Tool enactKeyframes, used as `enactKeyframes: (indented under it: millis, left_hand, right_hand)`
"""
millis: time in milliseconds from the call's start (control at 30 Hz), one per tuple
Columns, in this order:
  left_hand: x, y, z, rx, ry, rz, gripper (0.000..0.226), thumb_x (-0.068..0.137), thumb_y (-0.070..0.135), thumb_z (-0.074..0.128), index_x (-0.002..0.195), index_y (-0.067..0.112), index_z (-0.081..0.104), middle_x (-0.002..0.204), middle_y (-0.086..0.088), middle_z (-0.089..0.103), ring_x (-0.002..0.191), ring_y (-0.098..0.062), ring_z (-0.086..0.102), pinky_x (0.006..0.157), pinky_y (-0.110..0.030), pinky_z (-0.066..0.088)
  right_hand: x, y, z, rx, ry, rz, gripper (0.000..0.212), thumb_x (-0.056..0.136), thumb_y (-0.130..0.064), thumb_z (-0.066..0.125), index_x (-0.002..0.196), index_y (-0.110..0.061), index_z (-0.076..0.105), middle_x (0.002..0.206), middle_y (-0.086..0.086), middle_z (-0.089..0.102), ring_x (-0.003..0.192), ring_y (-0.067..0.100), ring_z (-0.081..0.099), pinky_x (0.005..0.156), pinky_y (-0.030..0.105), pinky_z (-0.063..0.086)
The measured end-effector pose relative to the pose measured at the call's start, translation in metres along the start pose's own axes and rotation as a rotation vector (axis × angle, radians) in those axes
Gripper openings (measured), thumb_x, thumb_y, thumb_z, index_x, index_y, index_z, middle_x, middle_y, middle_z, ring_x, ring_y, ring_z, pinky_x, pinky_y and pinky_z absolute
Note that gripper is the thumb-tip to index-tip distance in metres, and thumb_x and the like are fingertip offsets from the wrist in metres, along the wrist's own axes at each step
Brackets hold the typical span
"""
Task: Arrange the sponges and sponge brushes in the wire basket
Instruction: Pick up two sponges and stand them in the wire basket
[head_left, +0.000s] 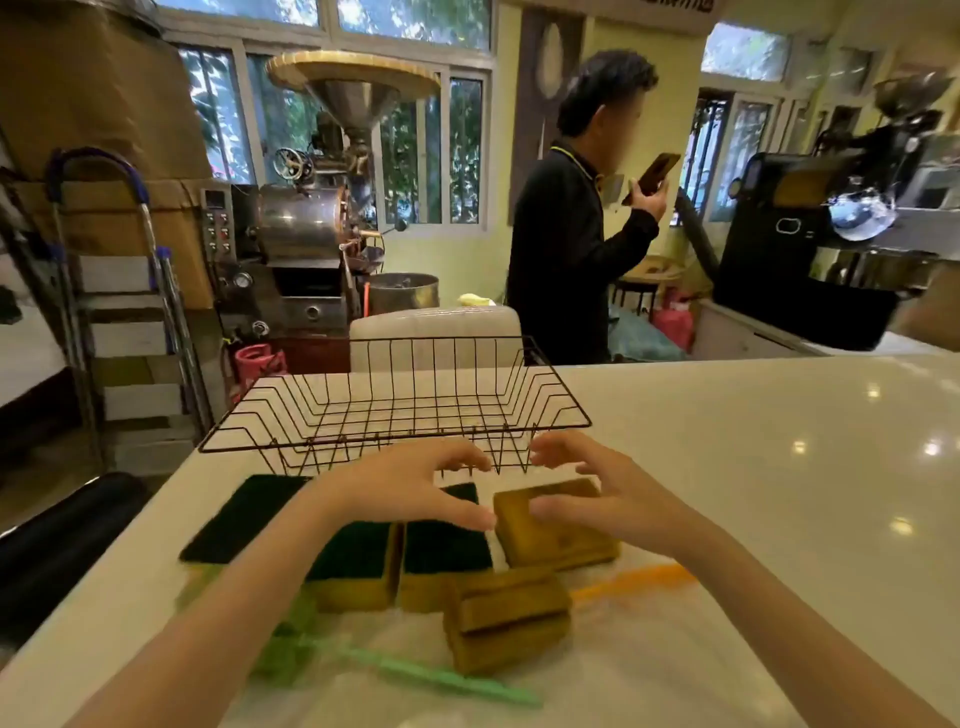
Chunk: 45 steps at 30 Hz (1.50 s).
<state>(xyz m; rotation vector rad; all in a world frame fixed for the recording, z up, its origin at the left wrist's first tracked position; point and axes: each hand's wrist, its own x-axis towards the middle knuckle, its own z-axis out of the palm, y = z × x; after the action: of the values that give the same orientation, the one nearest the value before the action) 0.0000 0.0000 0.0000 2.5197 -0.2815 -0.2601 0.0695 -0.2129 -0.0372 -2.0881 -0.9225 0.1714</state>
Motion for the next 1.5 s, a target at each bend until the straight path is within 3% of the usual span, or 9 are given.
enactKeyframes:
  millis: [200, 500, 667, 833, 1033, 1100, 1200, 1300, 1500]
  left_hand:
    - [0.002, -0.007, 0.001, 0.209, -0.112, -0.075, 0.032, 0.07, 0.047, 0.065, 0.094, 0.031, 0.053, 0.124, 0.008, 0.044, 0.109, -0.011, 0.041, 0.086, -0.028, 0.037]
    - [0.004, -0.009, 0.001, 0.33, -0.183, -0.127, 0.045, 0.063, 0.046, 0.071, 0.099, 0.034, 0.047, 0.131, 0.006, 0.039, 0.111, -0.015, 0.041, 0.093, -0.037, 0.042]
    - [0.008, -0.011, 0.007, 0.345, -0.166, -0.105, 0.045, 0.062, 0.04, 0.073, 0.096, 0.033, 0.043, 0.102, 0.01, 0.043, 0.084, -0.006, 0.041, 0.065, -0.022, 0.039]
    - [0.011, -0.014, 0.011, 0.324, -0.095, -0.053, 0.048, 0.061, 0.037, 0.072, 0.098, 0.031, 0.042, 0.093, 0.016, 0.041, 0.081, -0.004, 0.041, 0.061, -0.021, 0.037]
    - [0.011, -0.019, 0.015, 0.245, -0.017, 0.017, 0.051, 0.06, 0.037, 0.073, 0.099, 0.036, 0.04, 0.094, 0.019, 0.042, 0.084, -0.002, 0.042, 0.061, -0.018, 0.036]
    - [0.012, -0.021, 0.016, 0.232, 0.001, 0.027, 0.052, 0.06, 0.037, 0.074, 0.099, 0.037, 0.04, 0.095, 0.017, 0.043, 0.085, -0.002, 0.042, 0.063, -0.018, 0.038]
    - [0.013, -0.022, 0.016, 0.226, 0.002, 0.036, 0.052, 0.06, 0.039, 0.074, 0.099, 0.039, 0.039, 0.095, 0.019, 0.043, 0.086, 0.0, 0.042, 0.063, -0.017, 0.038]
    - [0.013, -0.022, 0.016, 0.229, -0.002, 0.039, 0.053, 0.06, 0.041, 0.074, 0.099, 0.039, 0.039, 0.094, 0.022, 0.041, 0.085, 0.0, 0.041, 0.061, -0.016, 0.035]
    - [0.013, -0.022, 0.018, 0.263, -0.004, 0.049, 0.053, 0.062, 0.041, 0.073, 0.102, 0.036, 0.039, 0.105, 0.013, 0.043, 0.094, -0.007, 0.041, 0.068, -0.018, 0.038]
  right_hand:
    - [-0.006, 0.013, 0.004, -0.124, -0.075, -0.024, 0.03, 0.075, -0.031, 0.067, 0.101, -0.035, 0.053, 0.118, -0.005, 0.052, 0.108, 0.012, 0.046, 0.089, 0.026, 0.042]
    - [-0.01, 0.024, 0.004, -0.252, -0.126, -0.076, 0.058, 0.063, -0.03, 0.074, 0.112, -0.038, 0.044, 0.12, -0.013, 0.041, 0.108, 0.003, 0.035, 0.086, 0.015, 0.034]
    - [-0.008, 0.028, 0.008, -0.383, -0.082, -0.081, 0.069, 0.061, -0.032, 0.074, 0.12, -0.036, 0.038, 0.12, -0.015, 0.038, 0.102, -0.005, 0.028, 0.085, 0.013, 0.029]
    - [-0.008, 0.027, 0.01, -0.481, 0.025, -0.117, 0.064, 0.063, -0.031, 0.069, 0.12, -0.031, 0.041, 0.12, -0.007, 0.049, 0.107, 0.011, 0.042, 0.087, 0.024, 0.036]
    - [-0.007, 0.022, 0.005, 0.183, 0.241, 0.047, 0.02, 0.081, -0.029, 0.056, 0.095, -0.041, 0.048, 0.092, -0.005, 0.06, 0.083, 0.01, 0.06, 0.057, 0.013, 0.05]
    - [-0.003, 0.023, 0.004, 0.284, 0.279, 0.167, 0.01, 0.088, -0.026, 0.045, 0.086, -0.03, 0.055, 0.088, 0.003, 0.061, 0.086, 0.017, 0.061, 0.062, 0.024, 0.053]
    - [0.002, 0.026, 0.006, 0.324, 0.293, 0.325, 0.024, 0.09, -0.025, 0.039, 0.075, -0.022, 0.058, 0.084, 0.005, 0.059, 0.088, 0.021, 0.058, 0.077, 0.039, 0.05]
    - [0.001, 0.03, 0.011, 0.167, 0.226, 0.341, 0.028, 0.09, -0.028, 0.037, 0.082, -0.016, 0.062, 0.079, -0.001, 0.058, 0.078, 0.011, 0.053, 0.068, 0.026, 0.044]
    - [-0.004, 0.041, 0.004, -0.274, 0.313, 0.283, 0.024, 0.089, -0.03, 0.039, 0.089, -0.02, 0.061, 0.086, 0.002, 0.063, 0.076, 0.013, 0.055, 0.061, 0.027, 0.043]
